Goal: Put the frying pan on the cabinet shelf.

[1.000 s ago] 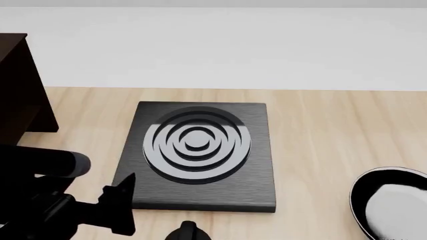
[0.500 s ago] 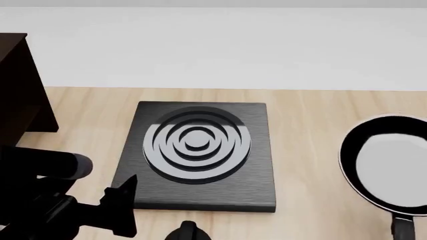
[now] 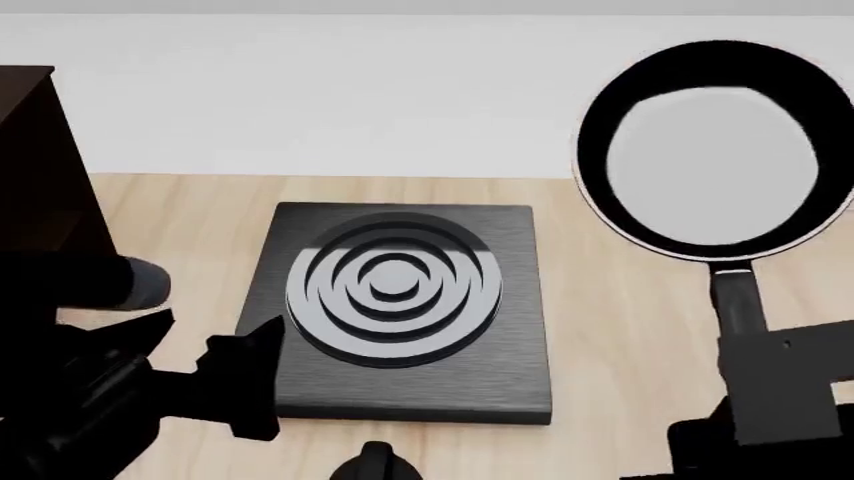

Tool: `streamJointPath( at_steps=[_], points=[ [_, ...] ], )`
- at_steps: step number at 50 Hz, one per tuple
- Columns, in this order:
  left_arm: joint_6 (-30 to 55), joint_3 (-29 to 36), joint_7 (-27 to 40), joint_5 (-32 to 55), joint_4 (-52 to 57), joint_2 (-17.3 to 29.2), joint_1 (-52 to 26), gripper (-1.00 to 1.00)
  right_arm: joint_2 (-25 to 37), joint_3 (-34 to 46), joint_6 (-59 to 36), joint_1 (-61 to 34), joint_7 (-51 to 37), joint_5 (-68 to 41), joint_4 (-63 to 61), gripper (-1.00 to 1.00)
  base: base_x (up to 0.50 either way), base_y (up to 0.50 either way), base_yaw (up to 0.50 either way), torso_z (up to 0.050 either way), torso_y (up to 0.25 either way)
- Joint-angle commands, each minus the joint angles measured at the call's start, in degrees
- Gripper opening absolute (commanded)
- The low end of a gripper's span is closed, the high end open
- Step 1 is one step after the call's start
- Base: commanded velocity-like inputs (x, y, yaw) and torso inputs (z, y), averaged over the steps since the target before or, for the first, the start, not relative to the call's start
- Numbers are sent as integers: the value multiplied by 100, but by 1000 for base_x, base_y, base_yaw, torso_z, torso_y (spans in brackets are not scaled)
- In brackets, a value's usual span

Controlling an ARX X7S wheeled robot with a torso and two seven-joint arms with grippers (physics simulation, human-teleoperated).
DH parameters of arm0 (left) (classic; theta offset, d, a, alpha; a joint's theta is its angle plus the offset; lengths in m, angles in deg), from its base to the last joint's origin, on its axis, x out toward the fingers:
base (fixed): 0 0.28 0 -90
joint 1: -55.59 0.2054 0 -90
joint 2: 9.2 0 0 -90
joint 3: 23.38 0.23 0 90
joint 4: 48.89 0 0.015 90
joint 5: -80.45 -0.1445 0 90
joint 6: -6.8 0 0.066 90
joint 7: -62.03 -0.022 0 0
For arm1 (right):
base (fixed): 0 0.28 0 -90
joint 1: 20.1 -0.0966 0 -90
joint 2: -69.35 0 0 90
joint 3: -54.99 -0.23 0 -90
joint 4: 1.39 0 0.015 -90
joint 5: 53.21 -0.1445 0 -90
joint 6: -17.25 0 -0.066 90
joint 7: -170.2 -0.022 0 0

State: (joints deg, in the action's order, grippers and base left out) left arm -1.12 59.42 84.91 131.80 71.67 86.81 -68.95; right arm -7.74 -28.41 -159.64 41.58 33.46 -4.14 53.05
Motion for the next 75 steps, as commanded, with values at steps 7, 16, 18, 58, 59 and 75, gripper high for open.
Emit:
streamJointPath(
  at_steps=[7,16,18,58,59,75],
  points=[
    [146,-792,582,1258,-47,-535,-83,100,-119,1875,-120,-1739,2492,2857,32,-100,0,8,-5,2,0],
    [-256,-769,1330,2526,-449,-496,-378,100,-506,1914,164,-1939,2448,2747,-201,-100,0,8,-6,0,0],
    [-398,-991,2159,3620,-836,-573,-314,100,-633,1840,528,-1872,2061,2360,-478,-100,0,4,-6,0,0],
    [-1959,-122,3518,5918,-742,-213,-199,100,-1059,1075,2687,221,-594,-1935,-1324,-100,0,5,-7,1,0],
    [-1982,-115,3516,5930,-745,-209,-194,100,-1058,1128,2635,200,-598,-1914,-1368,-100,0,0,0,0,0],
    [-2311,63,3650,6106,-578,-167,-227,100,-982,1276,2549,287,-736,-2077,-1569,-100,0,5,-8,1,0]
  ],
)
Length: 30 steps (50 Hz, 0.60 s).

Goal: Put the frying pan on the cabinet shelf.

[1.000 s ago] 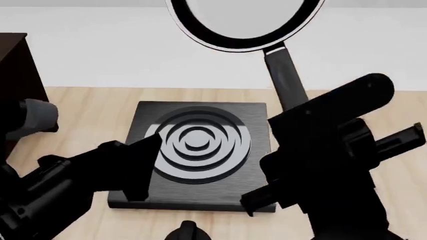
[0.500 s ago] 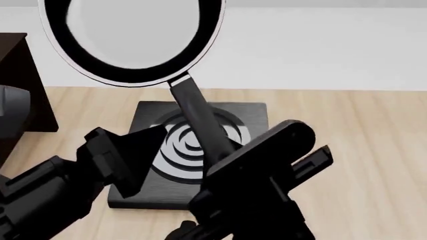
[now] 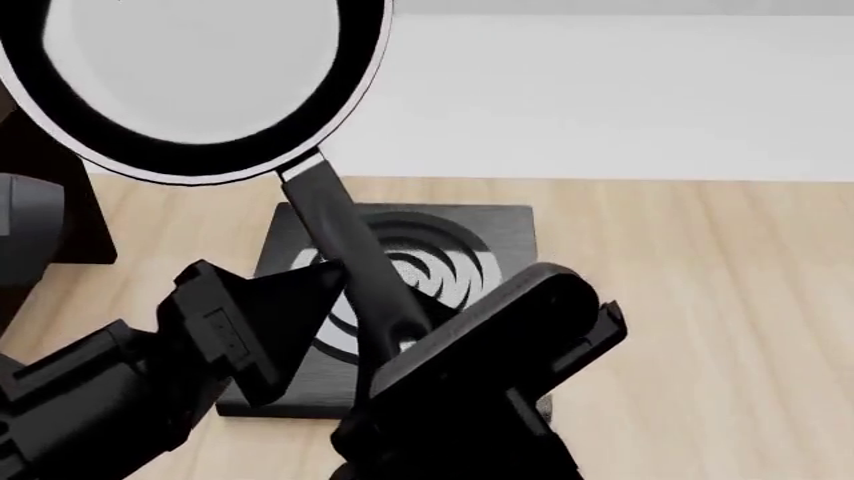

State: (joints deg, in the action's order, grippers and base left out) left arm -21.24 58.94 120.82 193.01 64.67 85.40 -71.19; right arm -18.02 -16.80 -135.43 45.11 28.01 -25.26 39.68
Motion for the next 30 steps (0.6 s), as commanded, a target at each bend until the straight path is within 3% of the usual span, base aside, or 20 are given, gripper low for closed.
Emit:
streamJointPath(
  at_steps=[1,9,30],
  points=[
    [-328,135,87,-7,140,-37,-25,100,44,122,131,-40,-201,18,-246,-100,0,9,-14,0,0],
    [-553,353,426,274,416,-48,-200,100,105,99,401,236,-330,-176,-209,-100,0,5,-7,0,0],
    [-746,474,43,54,286,73,-56,100,169,282,387,308,-549,-258,-485,-100,0,5,-8,0,0]
  ],
)
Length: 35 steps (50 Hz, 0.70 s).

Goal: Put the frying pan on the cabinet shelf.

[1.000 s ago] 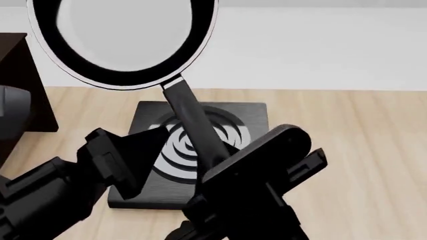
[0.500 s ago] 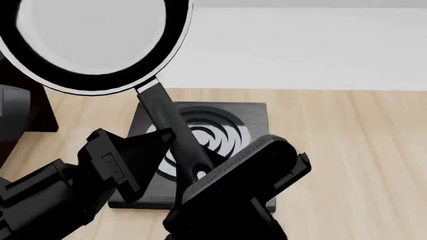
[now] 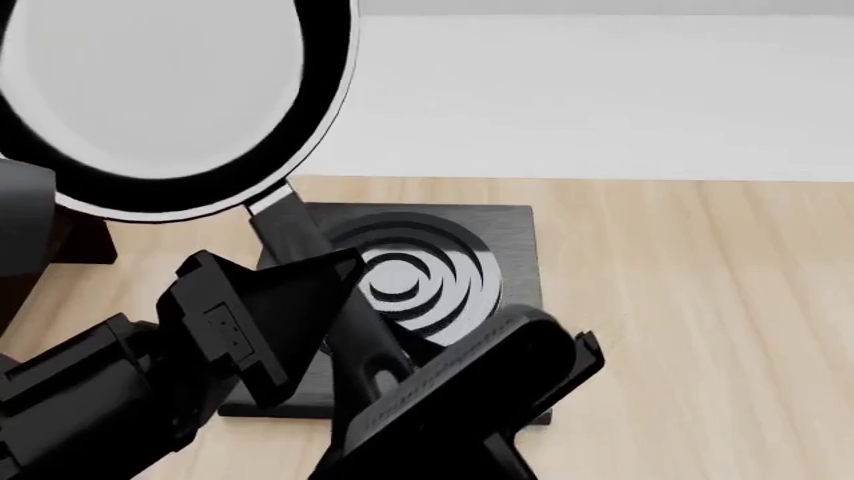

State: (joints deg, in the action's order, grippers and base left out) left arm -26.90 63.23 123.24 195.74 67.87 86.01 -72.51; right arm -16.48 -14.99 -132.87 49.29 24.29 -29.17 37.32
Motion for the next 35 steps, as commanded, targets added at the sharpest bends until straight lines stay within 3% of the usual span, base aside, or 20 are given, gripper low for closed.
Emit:
streamJointPath(
  at_steps=[1,35],
  points=[
    [-196,57,-185,-210,-29,16,69,100,19,103,149,-95,-189,122,-254,-100,0,0,0,0,0],
    [-391,309,-416,-350,6,199,119,100,162,685,-90,-13,-362,310,-628,-100,0,5,-8,1,0]
  ],
)
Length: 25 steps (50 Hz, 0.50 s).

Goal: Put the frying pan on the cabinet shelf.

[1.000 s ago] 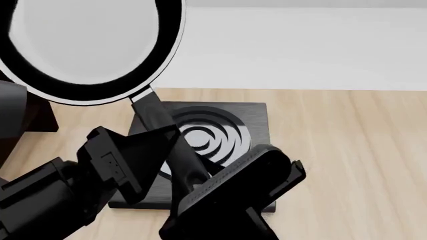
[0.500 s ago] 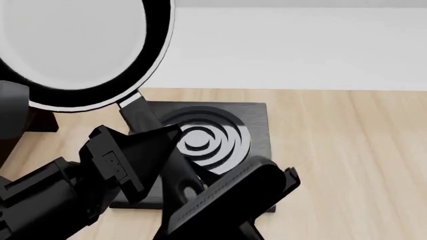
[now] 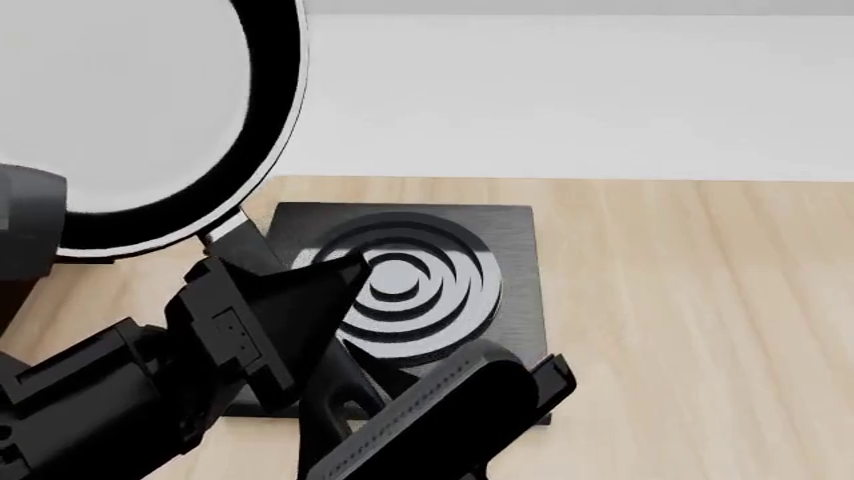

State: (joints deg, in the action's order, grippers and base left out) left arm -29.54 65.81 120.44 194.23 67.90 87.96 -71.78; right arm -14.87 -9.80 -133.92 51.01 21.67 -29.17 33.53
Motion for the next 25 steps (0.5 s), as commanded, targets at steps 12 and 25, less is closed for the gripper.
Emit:
streamJointPath(
  at_steps=[12,25],
  points=[
    [-315,85,-123,-115,15,-15,158,100,-1,154,93,-78,-150,296,-300,-100,0,5,-8,1,0],
    [-462,19,-139,-256,85,108,101,-100,7,4,236,46,-188,187,-231,-100,0,5,-8,0,0]
  ],
)
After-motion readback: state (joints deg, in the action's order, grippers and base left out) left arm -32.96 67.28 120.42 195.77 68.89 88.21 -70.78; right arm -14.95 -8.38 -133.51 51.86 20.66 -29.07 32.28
